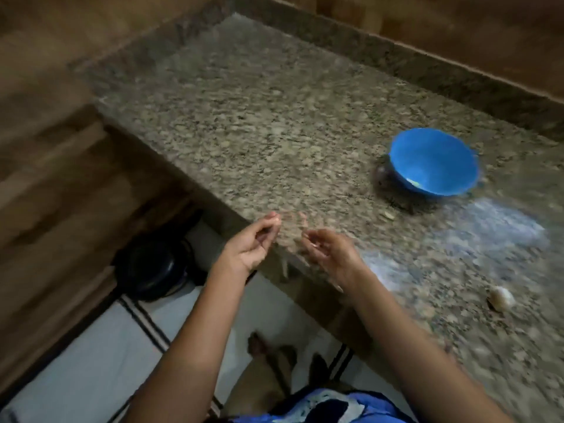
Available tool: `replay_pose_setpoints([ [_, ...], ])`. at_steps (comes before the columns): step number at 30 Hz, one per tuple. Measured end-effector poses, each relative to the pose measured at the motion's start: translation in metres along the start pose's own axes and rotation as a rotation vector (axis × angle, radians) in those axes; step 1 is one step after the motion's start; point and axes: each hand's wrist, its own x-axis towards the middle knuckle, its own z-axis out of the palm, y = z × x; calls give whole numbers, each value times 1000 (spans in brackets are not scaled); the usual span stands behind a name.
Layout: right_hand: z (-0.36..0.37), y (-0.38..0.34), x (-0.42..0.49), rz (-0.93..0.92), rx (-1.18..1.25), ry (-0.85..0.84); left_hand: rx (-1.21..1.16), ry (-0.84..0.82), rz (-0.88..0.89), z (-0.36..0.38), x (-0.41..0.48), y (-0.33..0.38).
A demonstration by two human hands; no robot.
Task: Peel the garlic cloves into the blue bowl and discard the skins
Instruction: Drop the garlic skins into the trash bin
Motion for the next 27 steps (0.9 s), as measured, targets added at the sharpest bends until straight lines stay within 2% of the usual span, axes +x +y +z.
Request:
replay_pose_setpoints([
  [5,122,66,27,119,-236,-290,-239,173,251,-100,-30,82],
  [8,185,117,37,184,-360,-378,-369,250,360,-167,-44,126],
  [15,262,200,65,309,-521,-354,-487,371,407,-269,-49,183],
  [24,324,229,103,339,-625,-273,-568,391,427,-309,-35,236],
  [27,343,235,119,399,-627,-244,-607,395,425,-318,-26,252],
])
